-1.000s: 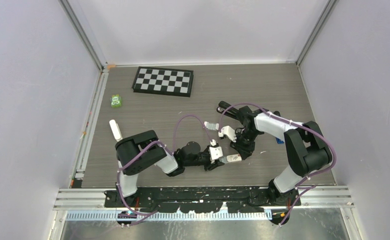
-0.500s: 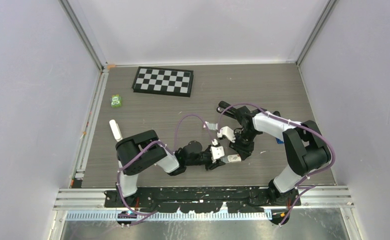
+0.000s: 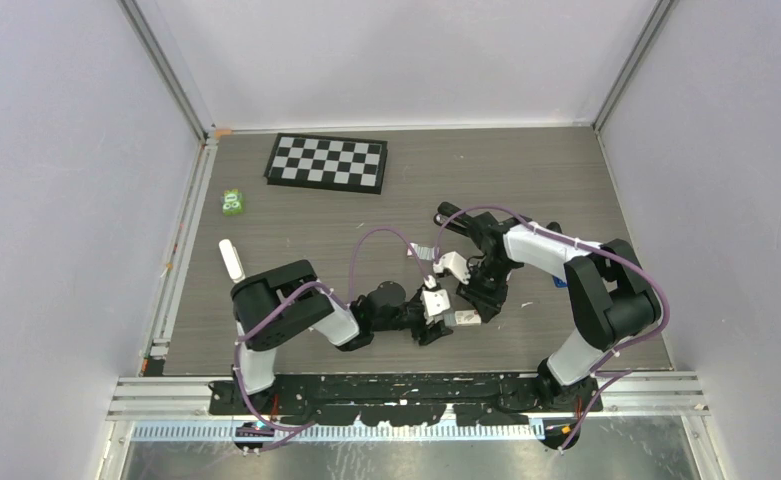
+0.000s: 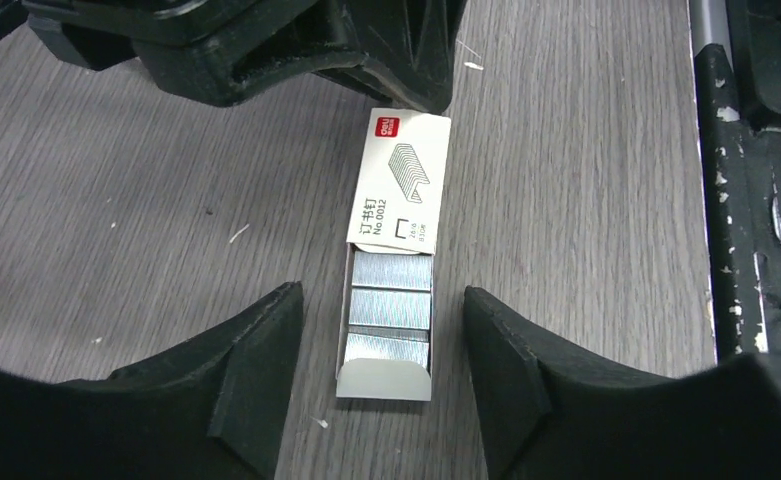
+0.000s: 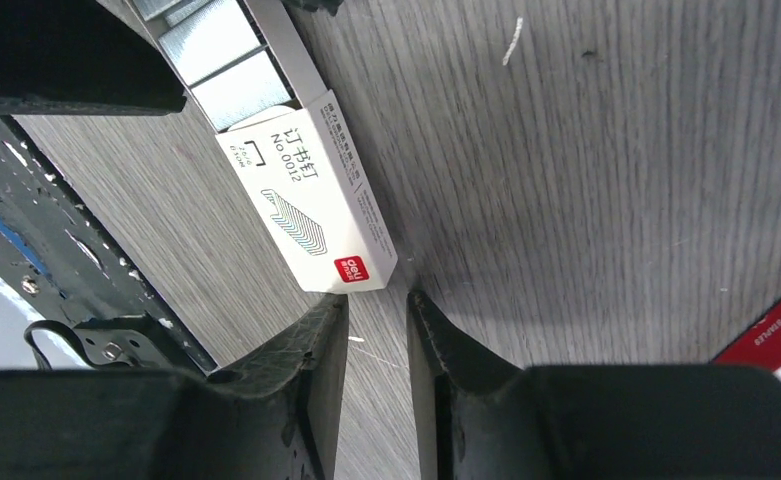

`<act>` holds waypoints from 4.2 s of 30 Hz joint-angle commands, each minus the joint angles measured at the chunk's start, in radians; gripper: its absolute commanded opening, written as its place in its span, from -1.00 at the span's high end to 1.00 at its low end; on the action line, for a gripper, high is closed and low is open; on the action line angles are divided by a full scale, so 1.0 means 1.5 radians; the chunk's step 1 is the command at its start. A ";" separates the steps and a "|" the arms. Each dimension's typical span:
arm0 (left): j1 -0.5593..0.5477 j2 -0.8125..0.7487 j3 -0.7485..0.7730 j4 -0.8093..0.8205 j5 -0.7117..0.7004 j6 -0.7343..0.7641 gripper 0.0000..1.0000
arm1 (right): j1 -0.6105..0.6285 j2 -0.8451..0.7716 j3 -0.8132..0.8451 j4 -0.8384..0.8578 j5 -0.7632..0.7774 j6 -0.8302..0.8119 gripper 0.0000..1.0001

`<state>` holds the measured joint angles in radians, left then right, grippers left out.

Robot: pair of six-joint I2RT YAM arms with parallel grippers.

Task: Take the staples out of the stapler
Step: Close the staple box at the center of the board.

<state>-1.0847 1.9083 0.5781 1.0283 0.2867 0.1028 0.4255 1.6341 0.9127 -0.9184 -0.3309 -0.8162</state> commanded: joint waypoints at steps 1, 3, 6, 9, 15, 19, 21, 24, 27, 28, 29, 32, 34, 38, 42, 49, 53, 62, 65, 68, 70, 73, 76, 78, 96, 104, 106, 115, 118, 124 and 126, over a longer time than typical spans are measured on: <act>-0.003 -0.059 0.010 0.003 -0.031 -0.044 -0.32 | -0.020 -0.014 0.005 0.046 0.012 0.003 0.31; -0.003 -0.092 0.011 -0.022 -0.046 -0.059 -0.41 | -0.029 -0.027 0.003 0.045 0.010 0.003 0.31; -0.004 -0.154 0.018 -0.091 -0.068 -0.079 -0.48 | -0.044 -0.049 0.003 0.043 0.008 -0.001 0.31; -0.003 -0.220 0.012 -0.146 -0.085 -0.104 -0.51 | -0.056 -0.074 0.002 0.037 -0.005 -0.011 0.30; -0.001 -0.381 0.006 -0.342 -0.149 -0.185 -0.53 | -0.105 -0.141 0.014 0.001 -0.066 -0.054 0.30; 0.007 -0.476 -0.017 -0.410 -0.177 -0.269 -0.54 | -0.151 -0.205 0.022 -0.036 -0.144 -0.093 0.23; 0.012 -0.518 -0.032 -0.431 -0.186 -0.305 -0.53 | -0.169 -0.240 0.022 -0.056 -0.183 -0.125 0.20; 0.018 -0.573 -0.067 -0.436 -0.207 -0.351 -0.49 | -0.188 -0.280 0.011 -0.063 -0.222 -0.156 0.13; 0.022 -0.616 -0.095 -0.436 -0.219 -0.382 -0.45 | -0.195 -0.298 0.000 -0.071 -0.246 -0.187 0.07; 0.023 -0.627 -0.102 -0.438 -0.223 -0.389 -0.44 | -0.196 -0.300 -0.001 -0.075 -0.248 -0.194 0.06; 0.024 -0.636 -0.107 -0.444 -0.227 -0.394 -0.44 | -0.196 -0.300 0.000 -0.077 -0.250 -0.197 0.06; 0.026 -0.659 -0.110 -0.468 -0.237 -0.396 -0.43 | -0.197 -0.297 0.003 -0.084 -0.253 -0.203 0.06; 0.027 -0.671 -0.107 -0.482 -0.243 -0.395 -0.42 | -0.198 -0.297 0.003 -0.085 -0.255 -0.205 0.06; 0.031 -0.689 -0.084 -0.527 -0.253 -0.382 -0.41 | -0.201 -0.296 0.004 -0.088 -0.254 -0.207 0.06; 0.038 -0.701 -0.048 -0.579 -0.260 -0.365 -0.41 | -0.206 -0.296 0.006 -0.092 -0.257 -0.211 0.06; 0.047 -0.688 -0.027 -0.590 -0.238 -0.377 -0.40 | -0.210 -0.292 0.007 -0.102 -0.260 -0.220 0.06; 0.048 -0.650 -0.048 -0.536 -0.208 -0.440 -0.27 | -0.210 -0.282 -0.003 -0.103 -0.245 -0.237 0.05; 0.049 -0.518 -0.094 -0.476 -0.249 -0.601 0.53 | -0.209 -0.245 -0.042 -0.108 -0.193 -0.332 0.08; 0.049 -0.457 -0.105 -0.441 -0.243 -0.636 0.73 | -0.202 -0.233 -0.058 -0.089 -0.178 -0.342 0.18; 0.048 -0.381 -0.106 -0.381 -0.210 -0.660 0.89 | -0.181 -0.213 -0.064 -0.068 -0.154 -0.329 0.39; 0.047 -0.335 -0.100 -0.349 -0.196 -0.669 0.93 | -0.160 -0.196 -0.068 -0.052 -0.133 -0.317 0.45; 0.046 -0.276 -0.084 -0.325 -0.173 -0.678 0.95 | -0.126 -0.172 -0.073 -0.028 -0.100 -0.301 0.50; 0.044 -0.239 -0.071 -0.325 -0.172 -0.687 0.97 | -0.105 -0.151 -0.075 -0.007 -0.075 -0.285 0.51; 0.042 -0.222 -0.067 -0.326 -0.182 -0.696 0.99 | -0.094 -0.140 -0.079 0.004 -0.063 -0.278 0.51; 0.026 -0.135 -0.034 -0.284 -0.149 -0.725 1.00 | -0.001 -0.090 -0.080 0.061 -0.038 -0.224 0.51; 0.022 -0.116 -0.019 -0.280 -0.143 -0.727 1.00 | 0.018 -0.082 -0.074 0.071 -0.040 -0.205 0.52; 0.022 -0.115 -0.017 -0.280 -0.143 -0.727 1.00 | 0.021 -0.079 -0.073 0.071 -0.042 -0.201 0.52; 0.023 -0.099 -0.004 -0.280 -0.136 -0.725 1.00 | 0.041 -0.067 -0.070 0.084 -0.045 -0.188 0.52; 0.022 -0.097 -0.002 -0.280 -0.136 -0.724 1.00 | 0.044 -0.064 -0.068 0.086 -0.046 -0.183 0.52; 0.023 -0.095 0.000 -0.280 -0.134 -0.724 1.00 | 0.046 -0.053 -0.065 0.103 -0.021 -0.158 0.50; 0.022 -0.096 0.001 -0.280 -0.134 -0.723 1.00 | 0.046 -0.048 -0.063 0.111 -0.007 -0.144 0.50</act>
<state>-1.0462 1.7443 0.5678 0.6357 0.0879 -0.9924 0.4824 1.5211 0.8135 -0.8398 -0.3588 -1.0657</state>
